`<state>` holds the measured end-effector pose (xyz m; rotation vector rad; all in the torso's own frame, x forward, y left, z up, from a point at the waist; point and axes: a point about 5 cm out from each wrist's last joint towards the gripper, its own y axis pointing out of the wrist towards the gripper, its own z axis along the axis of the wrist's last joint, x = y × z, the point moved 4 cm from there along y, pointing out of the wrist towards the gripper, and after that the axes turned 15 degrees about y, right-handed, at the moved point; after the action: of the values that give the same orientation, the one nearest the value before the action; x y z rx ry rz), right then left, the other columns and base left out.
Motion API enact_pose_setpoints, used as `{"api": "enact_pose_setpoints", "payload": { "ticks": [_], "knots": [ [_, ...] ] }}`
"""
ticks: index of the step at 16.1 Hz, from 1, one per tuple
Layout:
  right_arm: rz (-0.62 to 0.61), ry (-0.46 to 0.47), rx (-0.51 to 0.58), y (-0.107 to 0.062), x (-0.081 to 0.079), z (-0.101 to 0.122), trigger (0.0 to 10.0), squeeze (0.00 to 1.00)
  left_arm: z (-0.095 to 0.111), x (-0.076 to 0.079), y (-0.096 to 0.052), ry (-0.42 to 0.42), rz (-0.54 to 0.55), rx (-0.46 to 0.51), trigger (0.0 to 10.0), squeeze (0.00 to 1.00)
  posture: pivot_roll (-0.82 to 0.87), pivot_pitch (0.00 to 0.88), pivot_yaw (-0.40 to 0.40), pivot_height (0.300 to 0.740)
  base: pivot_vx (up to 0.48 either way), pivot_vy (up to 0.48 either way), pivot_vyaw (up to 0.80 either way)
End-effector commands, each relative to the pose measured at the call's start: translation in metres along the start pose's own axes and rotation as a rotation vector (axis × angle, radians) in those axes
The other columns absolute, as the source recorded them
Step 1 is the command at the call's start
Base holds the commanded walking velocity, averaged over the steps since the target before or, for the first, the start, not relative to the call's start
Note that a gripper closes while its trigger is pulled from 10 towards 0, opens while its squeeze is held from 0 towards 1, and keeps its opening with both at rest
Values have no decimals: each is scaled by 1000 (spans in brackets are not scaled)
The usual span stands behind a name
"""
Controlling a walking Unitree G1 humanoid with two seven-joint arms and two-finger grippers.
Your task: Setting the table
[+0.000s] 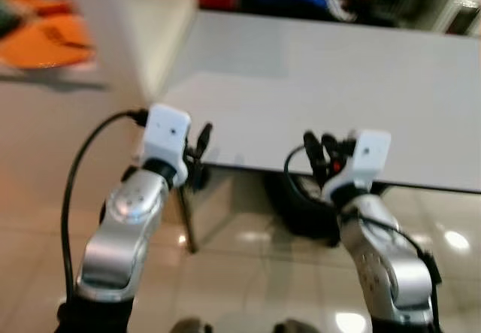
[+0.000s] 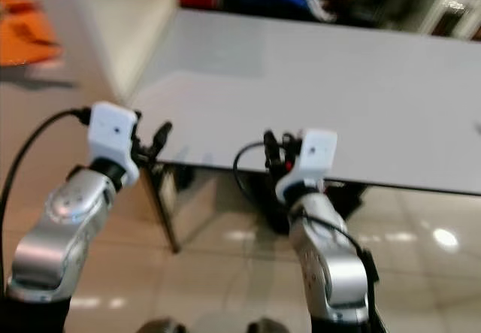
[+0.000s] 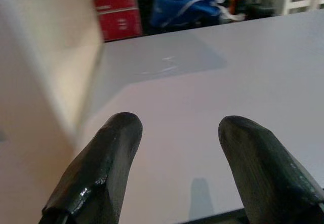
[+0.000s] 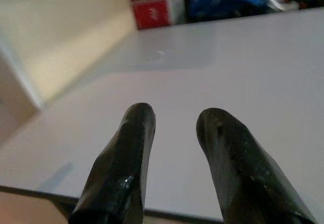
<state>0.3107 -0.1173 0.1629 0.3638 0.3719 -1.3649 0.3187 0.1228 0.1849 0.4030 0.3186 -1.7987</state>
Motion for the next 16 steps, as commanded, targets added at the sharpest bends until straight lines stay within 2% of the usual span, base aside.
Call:
{"api": "enact_pose_setpoints", "payload": {
  "ticks": [1, 8, 15, 16],
  "knots": [
    [-32, -18, 8, 0, 10, 3, 10000, 0, 6, 8, 2, -8, -20, 18, 10000, 0, 65, 70, -31, 740, 0, 480, 0],
    [-55, -44, 25, -4, 16, 7, 10000, 0, 8, 16, 5, -24, -35, 36, 10000, 0, 29, 68, -20, 740, 0, 480, 0],
    [-28, -39, 13, 1, 10, 4, 10000, 0, 6, 8, 2, -7, 1, 33, 10000, 0, 46, 44, -45, 740, 0, 480, 0],
    [-29, -36, 14, 0, 11, 4, 10000, 0, 7, 7, 2, -29, 12, 32, 10000, 0, 44, 42, -46, 740, 0, 480, 0]
  ]
}}
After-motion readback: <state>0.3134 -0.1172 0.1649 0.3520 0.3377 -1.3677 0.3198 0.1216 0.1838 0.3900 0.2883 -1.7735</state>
